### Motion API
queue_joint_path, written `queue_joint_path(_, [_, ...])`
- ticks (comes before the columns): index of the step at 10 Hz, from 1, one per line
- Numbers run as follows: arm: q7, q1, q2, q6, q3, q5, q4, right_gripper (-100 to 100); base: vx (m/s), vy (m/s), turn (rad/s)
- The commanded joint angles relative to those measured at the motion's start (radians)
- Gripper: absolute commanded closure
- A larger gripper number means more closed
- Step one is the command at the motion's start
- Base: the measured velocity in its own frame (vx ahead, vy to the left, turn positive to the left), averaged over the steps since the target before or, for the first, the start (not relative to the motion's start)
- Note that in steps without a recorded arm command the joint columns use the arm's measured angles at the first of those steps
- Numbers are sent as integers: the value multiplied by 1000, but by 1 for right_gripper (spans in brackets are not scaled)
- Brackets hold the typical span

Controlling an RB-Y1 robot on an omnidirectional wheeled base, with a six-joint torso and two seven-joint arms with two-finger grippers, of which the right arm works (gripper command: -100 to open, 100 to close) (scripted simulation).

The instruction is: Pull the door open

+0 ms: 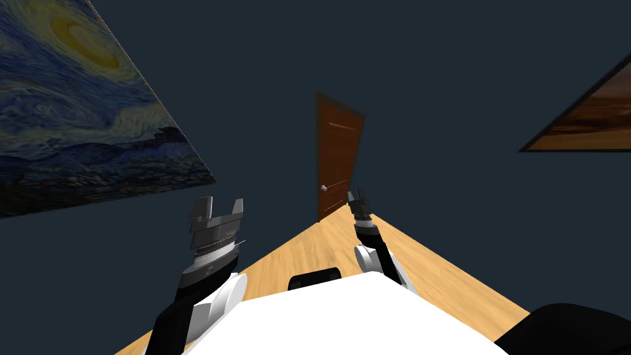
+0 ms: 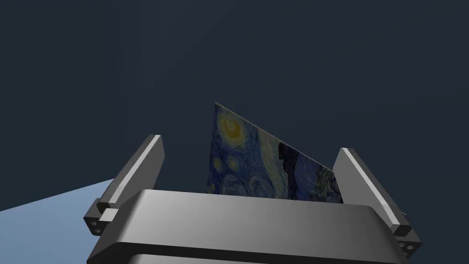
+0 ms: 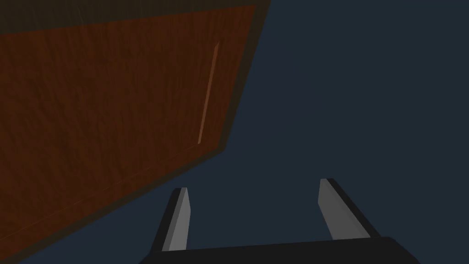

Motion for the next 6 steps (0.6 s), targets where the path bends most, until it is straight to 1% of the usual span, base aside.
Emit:
queue_joint_path(1, [-31,-9,-9,-11,4,-25,36,-100,14,-44,273])
queue_joint_path(2, [-43,-12,-13,-16,5,-36,51,-100,60,-86,262])
queue_joint_path(5, [-92,-26,-26,-33,11,-75,107,-100,55,-82,168])
queue_joint_path(6, [-109,-31,-31,-39,13,-90,128,-100,35,-85,208])
